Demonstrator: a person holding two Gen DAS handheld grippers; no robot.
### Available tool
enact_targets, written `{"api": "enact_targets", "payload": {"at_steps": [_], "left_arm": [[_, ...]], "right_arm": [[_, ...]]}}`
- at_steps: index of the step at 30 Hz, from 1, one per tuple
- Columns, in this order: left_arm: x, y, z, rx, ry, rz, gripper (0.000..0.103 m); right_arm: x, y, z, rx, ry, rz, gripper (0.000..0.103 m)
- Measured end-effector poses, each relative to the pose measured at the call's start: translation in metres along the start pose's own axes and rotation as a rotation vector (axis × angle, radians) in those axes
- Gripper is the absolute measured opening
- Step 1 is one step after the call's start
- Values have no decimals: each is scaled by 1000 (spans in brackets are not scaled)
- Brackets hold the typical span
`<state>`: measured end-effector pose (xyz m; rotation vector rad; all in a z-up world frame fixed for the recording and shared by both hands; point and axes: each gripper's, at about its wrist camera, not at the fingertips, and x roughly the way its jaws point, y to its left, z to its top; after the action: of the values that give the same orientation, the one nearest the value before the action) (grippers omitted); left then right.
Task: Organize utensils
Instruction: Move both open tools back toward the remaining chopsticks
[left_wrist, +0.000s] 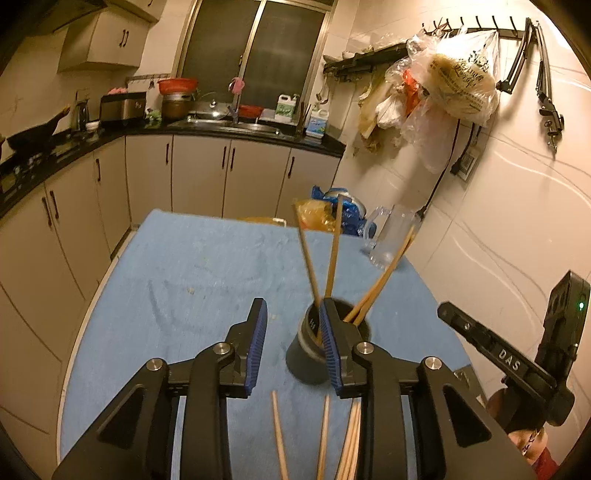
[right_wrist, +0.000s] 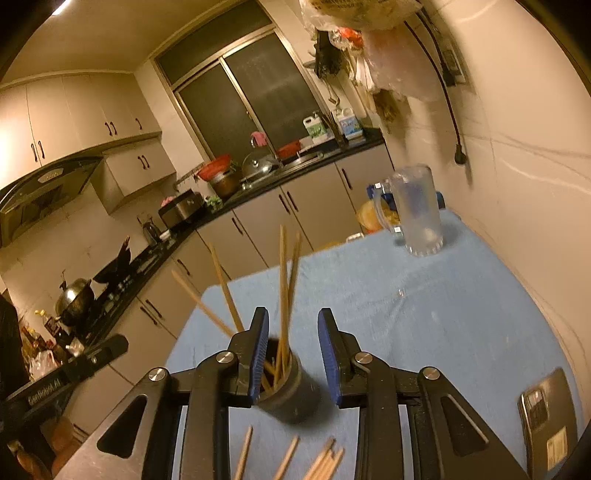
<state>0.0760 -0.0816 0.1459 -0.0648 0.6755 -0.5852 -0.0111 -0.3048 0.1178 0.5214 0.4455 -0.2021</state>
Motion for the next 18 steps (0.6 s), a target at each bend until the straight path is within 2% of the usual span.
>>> {"api": "enact_targets", "payload": {"at_steps": [7, 13, 18], "left_arm": [[11, 15, -57, -19, 99, 26, 28], [29, 29, -113, -43, 216, 44, 28], [37, 40, -140, -66, 268, 53, 28]], "right_arm": [[-1, -16, -52, 13, 99, -14, 30], [4, -31, -94, 67, 226, -9, 30], [6, -37, -114, 83, 273, -20, 30]]}}
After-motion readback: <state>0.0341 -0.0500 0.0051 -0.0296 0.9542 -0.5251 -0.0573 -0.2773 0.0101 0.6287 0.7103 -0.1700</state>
